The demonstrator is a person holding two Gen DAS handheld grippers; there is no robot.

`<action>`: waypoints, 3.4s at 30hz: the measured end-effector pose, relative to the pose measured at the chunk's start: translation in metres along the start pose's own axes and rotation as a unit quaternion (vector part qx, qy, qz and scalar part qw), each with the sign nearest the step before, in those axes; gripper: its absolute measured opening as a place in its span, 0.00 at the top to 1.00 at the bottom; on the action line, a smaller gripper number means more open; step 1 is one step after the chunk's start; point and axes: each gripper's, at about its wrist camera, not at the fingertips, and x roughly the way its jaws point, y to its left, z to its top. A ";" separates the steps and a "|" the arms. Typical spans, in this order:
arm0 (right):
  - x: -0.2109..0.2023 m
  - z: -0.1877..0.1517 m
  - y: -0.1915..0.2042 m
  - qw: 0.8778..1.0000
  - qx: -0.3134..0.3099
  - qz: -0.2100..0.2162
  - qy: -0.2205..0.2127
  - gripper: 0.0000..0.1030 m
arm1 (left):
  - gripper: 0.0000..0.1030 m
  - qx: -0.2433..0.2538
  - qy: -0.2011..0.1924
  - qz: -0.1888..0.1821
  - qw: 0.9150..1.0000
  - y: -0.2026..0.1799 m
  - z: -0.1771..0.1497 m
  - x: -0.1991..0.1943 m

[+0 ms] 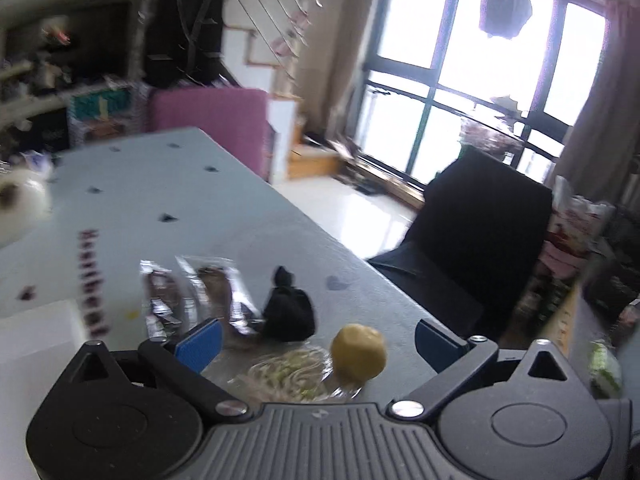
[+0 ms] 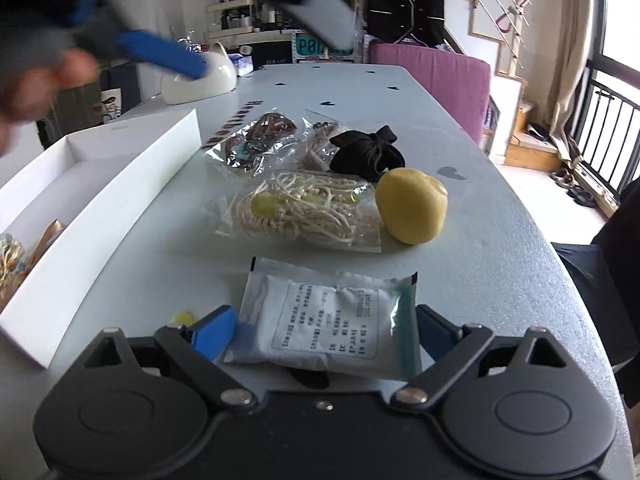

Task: Organize soft objects
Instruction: 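Grasp the clear bead necklace bag with the left tool while the right tool grasps the white sachet, then carry the bead bag with the left tool while the right tool carries the sachet toward the tray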

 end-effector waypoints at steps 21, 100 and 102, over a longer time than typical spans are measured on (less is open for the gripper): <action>-0.017 -0.012 -0.010 0.999 -0.019 0.027 -0.009 0.14 | 0.06 -0.024 0.174 -0.085 0.981 0.027 -0.013 0.072; -0.088 0.032 -0.002 0.993 0.055 0.038 -0.100 0.28 | 0.42 -0.102 0.015 0.157 0.982 0.054 -0.078 -0.153; -0.087 0.035 0.003 0.993 0.049 0.041 -0.100 0.28 | 0.42 -0.111 0.011 0.172 0.979 0.067 -0.080 -0.164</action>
